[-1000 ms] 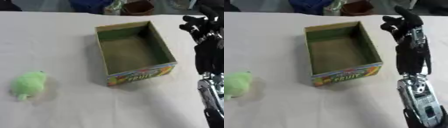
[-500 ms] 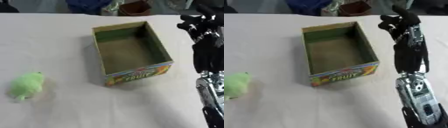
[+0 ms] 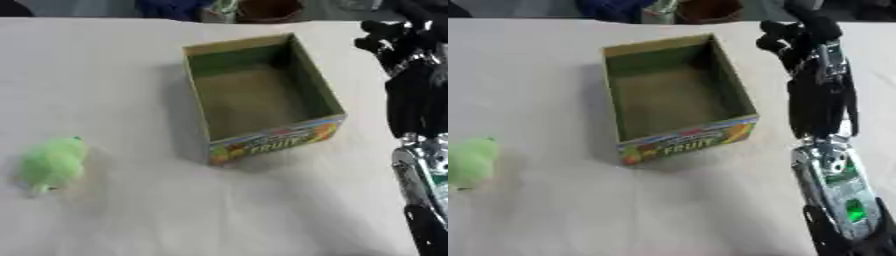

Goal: Pick up objects on the table and place them in the box.

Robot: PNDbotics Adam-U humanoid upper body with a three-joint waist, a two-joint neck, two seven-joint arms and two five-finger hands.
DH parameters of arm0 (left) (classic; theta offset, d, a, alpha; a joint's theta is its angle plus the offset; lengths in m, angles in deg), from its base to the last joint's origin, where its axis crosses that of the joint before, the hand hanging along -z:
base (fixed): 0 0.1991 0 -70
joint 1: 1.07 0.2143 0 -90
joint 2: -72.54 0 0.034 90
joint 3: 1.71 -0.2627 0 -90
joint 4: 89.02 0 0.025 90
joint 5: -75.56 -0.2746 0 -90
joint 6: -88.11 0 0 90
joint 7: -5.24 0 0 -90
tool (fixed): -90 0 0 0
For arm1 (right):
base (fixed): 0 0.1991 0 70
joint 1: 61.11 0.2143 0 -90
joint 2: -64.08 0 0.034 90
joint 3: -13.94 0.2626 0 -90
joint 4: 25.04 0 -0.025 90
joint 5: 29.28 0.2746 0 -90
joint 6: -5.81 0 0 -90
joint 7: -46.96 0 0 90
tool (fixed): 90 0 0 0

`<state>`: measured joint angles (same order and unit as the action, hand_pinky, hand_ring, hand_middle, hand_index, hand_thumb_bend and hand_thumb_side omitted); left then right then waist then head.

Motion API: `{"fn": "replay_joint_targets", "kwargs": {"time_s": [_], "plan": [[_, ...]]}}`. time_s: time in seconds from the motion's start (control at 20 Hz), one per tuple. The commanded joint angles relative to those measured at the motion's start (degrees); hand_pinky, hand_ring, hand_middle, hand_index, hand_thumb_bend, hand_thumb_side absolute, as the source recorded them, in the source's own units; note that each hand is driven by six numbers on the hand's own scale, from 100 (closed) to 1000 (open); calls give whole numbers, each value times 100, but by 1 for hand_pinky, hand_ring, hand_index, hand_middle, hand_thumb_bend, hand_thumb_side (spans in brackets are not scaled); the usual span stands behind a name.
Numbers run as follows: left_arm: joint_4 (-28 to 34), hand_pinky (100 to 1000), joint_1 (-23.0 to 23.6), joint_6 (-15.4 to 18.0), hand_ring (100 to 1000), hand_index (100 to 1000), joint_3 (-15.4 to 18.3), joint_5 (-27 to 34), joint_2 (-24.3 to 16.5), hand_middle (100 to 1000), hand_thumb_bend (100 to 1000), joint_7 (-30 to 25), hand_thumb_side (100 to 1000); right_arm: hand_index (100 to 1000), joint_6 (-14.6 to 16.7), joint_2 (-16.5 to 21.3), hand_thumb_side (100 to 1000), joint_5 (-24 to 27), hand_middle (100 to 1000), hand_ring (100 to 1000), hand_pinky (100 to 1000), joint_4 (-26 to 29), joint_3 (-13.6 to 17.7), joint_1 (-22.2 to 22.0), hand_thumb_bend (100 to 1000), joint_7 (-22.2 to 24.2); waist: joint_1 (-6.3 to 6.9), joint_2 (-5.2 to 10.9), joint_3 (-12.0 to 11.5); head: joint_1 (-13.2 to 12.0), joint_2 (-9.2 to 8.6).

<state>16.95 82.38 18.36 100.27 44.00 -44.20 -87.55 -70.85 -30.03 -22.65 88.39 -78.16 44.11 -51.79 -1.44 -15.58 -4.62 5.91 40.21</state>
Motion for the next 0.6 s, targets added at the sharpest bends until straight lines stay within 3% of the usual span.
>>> {"fn": "replay_joint_targets", "kwargs": {"time_s": [0.05, 0.3, 0.6], "plan": [[131, 625, -204, 159, 676, 881, -195, -82, -474, 708, 100, -165, 769, 862, 19, 102, 980, 1, 540, 797, 747, 116, 0, 38, 100, 42, 6, 70, -4, -20, -67], [22, 633, -516, 434, 687, 896, -665, -104, -741, 720, 100, -420, 695, 863, 26, 107, 981, 9, 540, 798, 748, 116, -12, 34, 100, 64, -13, 77, 2, -38, -137], [-135, 657, -940, 649, 717, 908, -1109, -22, -734, 752, 100, -947, 702, 864, 6, 99, 980, 13, 540, 799, 749, 116, -34, 13, 100, 97, -1, 97, 20, -108, -173]]}}
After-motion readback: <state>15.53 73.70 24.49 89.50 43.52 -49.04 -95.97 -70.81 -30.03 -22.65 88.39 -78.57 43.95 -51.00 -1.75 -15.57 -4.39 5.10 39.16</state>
